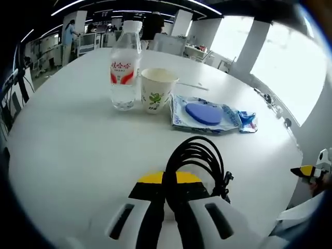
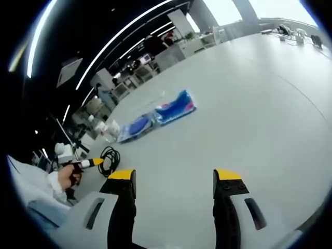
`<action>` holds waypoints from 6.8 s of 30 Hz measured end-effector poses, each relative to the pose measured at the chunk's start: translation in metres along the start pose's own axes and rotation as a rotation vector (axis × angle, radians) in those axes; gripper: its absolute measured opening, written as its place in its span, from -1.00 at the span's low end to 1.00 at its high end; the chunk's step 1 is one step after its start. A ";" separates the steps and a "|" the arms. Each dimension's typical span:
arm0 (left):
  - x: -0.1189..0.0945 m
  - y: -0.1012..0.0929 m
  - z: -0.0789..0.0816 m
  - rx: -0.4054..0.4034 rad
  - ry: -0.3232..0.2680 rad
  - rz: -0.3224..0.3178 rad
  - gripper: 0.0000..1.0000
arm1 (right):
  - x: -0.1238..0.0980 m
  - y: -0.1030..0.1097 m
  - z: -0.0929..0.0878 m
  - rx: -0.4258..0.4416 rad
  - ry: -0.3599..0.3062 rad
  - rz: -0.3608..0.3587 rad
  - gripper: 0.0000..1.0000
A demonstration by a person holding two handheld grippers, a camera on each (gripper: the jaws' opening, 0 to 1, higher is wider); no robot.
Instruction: Arrange the tabletop items into an orderly group along one side of the table until the central work area is clear of visible clutter.
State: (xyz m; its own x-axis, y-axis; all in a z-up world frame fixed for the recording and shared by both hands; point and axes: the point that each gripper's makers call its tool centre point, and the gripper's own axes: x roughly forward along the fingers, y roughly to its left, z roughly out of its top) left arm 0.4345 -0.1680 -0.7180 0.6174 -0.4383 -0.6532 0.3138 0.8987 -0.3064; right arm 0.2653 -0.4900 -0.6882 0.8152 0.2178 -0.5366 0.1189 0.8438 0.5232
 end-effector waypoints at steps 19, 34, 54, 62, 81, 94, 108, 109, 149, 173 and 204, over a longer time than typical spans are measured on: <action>-0.039 -0.086 0.031 -0.082 -0.131 -0.162 -0.97 | 0.044 0.104 0.012 0.078 0.065 0.367 0.38; -0.057 -0.122 0.026 -0.124 -0.157 -0.180 -0.96 | 0.062 0.189 -0.008 0.088 0.186 0.639 0.16; -0.069 -0.126 0.025 0.007 -0.201 -0.171 -0.68 | 0.054 0.213 0.000 0.261 0.250 0.765 -0.77; -0.087 -0.094 0.023 -0.028 -0.266 -0.137 0.07 | 0.058 0.192 0.027 0.323 0.172 0.741 -0.77; -0.162 0.008 -0.009 -0.205 -0.409 0.055 0.20 | 0.094 0.086 0.046 0.377 0.111 0.460 -0.75; -0.165 0.013 -0.037 -0.241 -0.399 0.046 0.14 | 0.134 0.056 0.039 0.371 0.143 0.402 -0.75; -0.160 0.008 -0.036 -0.219 -0.403 0.025 0.14 | 0.136 0.028 0.027 0.325 0.164 0.261 -0.75; -0.159 0.009 -0.037 -0.222 -0.397 0.027 0.13 | 0.138 0.022 0.025 0.311 0.169 0.237 -0.75; -0.157 0.009 -0.039 -0.214 -0.387 0.032 0.10 | 0.146 -0.022 0.031 -0.243 0.075 -0.157 -0.72; -0.126 0.002 0.010 -0.013 -0.353 -0.055 0.55 | 0.103 0.003 0.053 -0.364 -0.024 -0.046 0.44; -0.076 0.002 0.034 0.284 -0.129 -0.308 1.00 | 0.048 0.037 0.047 -0.528 0.091 0.192 0.97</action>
State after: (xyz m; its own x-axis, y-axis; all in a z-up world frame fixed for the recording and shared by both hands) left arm 0.4132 -0.1338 -0.6454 0.5435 -0.6996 -0.4638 0.6721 0.6938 -0.2588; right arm 0.3356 -0.4719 -0.6635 0.7395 0.4129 -0.5317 -0.3447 0.9107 0.2278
